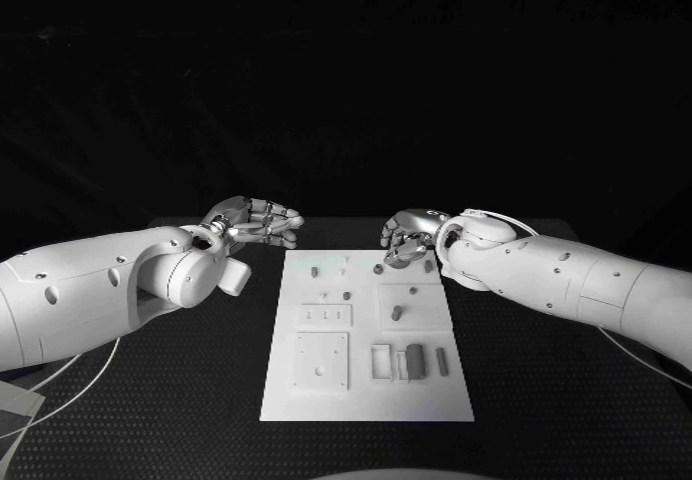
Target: Assemble the parts on the task board
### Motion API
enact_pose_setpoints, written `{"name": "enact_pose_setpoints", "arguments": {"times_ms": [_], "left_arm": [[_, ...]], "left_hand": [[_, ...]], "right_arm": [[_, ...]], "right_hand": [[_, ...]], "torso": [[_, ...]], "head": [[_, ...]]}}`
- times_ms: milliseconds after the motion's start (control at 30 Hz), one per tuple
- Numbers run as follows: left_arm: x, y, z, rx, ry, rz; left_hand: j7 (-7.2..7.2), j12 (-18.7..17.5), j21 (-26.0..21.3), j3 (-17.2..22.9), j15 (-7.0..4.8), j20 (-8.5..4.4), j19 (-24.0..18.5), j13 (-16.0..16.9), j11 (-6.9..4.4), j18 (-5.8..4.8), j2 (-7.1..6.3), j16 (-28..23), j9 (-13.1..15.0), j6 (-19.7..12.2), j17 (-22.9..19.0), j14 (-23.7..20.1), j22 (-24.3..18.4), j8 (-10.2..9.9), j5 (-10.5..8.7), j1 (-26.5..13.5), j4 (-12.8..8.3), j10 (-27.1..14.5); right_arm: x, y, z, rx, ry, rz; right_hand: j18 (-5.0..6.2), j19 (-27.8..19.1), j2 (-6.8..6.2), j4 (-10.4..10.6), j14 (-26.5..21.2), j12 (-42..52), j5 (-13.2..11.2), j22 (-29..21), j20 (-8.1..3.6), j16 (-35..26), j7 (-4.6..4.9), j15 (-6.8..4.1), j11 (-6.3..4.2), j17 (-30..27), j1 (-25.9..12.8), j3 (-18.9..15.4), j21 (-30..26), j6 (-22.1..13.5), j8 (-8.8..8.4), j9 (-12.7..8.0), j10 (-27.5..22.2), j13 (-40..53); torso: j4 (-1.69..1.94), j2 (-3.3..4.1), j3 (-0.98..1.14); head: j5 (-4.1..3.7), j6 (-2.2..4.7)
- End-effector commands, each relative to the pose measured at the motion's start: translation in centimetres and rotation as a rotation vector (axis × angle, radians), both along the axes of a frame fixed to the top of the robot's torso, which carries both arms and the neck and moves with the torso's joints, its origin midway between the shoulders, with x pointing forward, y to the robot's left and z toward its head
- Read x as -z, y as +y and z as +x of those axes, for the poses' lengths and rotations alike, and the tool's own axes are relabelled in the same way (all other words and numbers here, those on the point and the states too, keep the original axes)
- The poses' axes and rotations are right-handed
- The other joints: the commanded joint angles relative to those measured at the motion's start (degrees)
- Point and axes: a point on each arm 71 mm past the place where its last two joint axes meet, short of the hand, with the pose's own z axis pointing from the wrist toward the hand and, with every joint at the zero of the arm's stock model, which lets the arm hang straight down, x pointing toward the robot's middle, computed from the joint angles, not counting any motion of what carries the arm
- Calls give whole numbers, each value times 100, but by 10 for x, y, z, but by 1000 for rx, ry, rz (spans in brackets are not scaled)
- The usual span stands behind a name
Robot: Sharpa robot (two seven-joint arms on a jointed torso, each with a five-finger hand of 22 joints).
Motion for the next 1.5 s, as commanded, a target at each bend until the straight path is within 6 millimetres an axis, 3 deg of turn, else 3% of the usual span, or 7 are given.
{"name": "enact_pose_setpoints", "arguments": {"times_ms": [33, 167, 467, 733, 1233, 1500], "left_arm": [[-3, -3, -2, 13, -20, 7], [-3, -2, -3, 14, -19, 7], [-4, -3, -5, 21, -20, 6], [-9, -5, -2, 23, -29, 7], [-20, -5, 1, 25, -47, 8], [-23, -4, 1, 26, -46, 9]], "left_hand": [[156, 36, -3, -38, -13, 11, 34, 33, -32, 79, -27, -7, -11, 49, 30, 28, 3, -18, -8, -27, -8, 91], [161, 45, -15, -46, -9, 10, 24, 51, -49, 69, -33, -26, -15, 71, 46, 14, 4, -18, -8, -32, -8, 136], [164, 39, -48, -57, 8, 19, -17, 72, -63, 51, -32, -71, -27, 85, 66, -28, -1, -30, -8, -38, -7, 174], [173, 34, -57, -65, 12, 22, -21, 84, -69, 48, -24, -87, -36, 80, 81, -32, 1, -43, -17, -68, -3, 193], [174, 26, -62, -70, 13, 23, -22, 90, -69, 47, -21, -97, -40, 85, 92, -33, 2, -47, -23, -92, -2, 197], [173, 16, -67, -71, 14, 23, -25, 91, -67, 48, -27, -104, -42, 88, 98, -36, 3, -50, -25, -93, -6, 191]], "right_arm": [[3, -1, -1, 13, -48, -118], [5, 0, 0, 1, -79, -162], [7, 4, 1, 6, -84, -179], [12, 10, 0, 3, -57, -189], [21, 10, 0, 27, -42, -218], [21, 12, 0, 20, -47, -213]], "right_hand": [[176, -18, -20, -3, -33, -41, 7, 157, -60, 101, -7, -41, -19, 48, 49, -4, 104, 64, -32, -5, 69, 20], [176, -69, -76, 1, -76, -96, 10, 150, -69, 189, 33, -27, 0, 80, 22, 5, 226, -54, -136, -45, 52, 30], [176, -118, -156, 6, -111, -174, 11, 144, -69, 258, 61, 3, 29, 83, -32, 28, 344, -98, -199, -73, 12, 32], [176, -116, -167, 4, -97, -178, 11, 142, -90, 349, 57, -8, 16, 96, -53, 66, 450, -98, -225, -83, 78, 65], [176, -123, -141, 4, -81, -160, 12, 139, -127, 517, 9, -51, -30, 113, -71, 131, 638, 6, -207, -73, 226, 146], [176, -135, -143, 3, -88, -153, 12, 136, -136, 558, -4, -66, -46, 109, -51, 164, 688, 34, -206, -72, 274, 177]], "torso": [[85, 86, -35], [120, 135, -52], [171, 215, -61], [213, 284, -92], [243, 395, -125], [254, 435, -129]], "head": [[-26, -11], [-51, -10], [-74, 16], [-74, 38], [-118, 127], [-127, 141]]}}
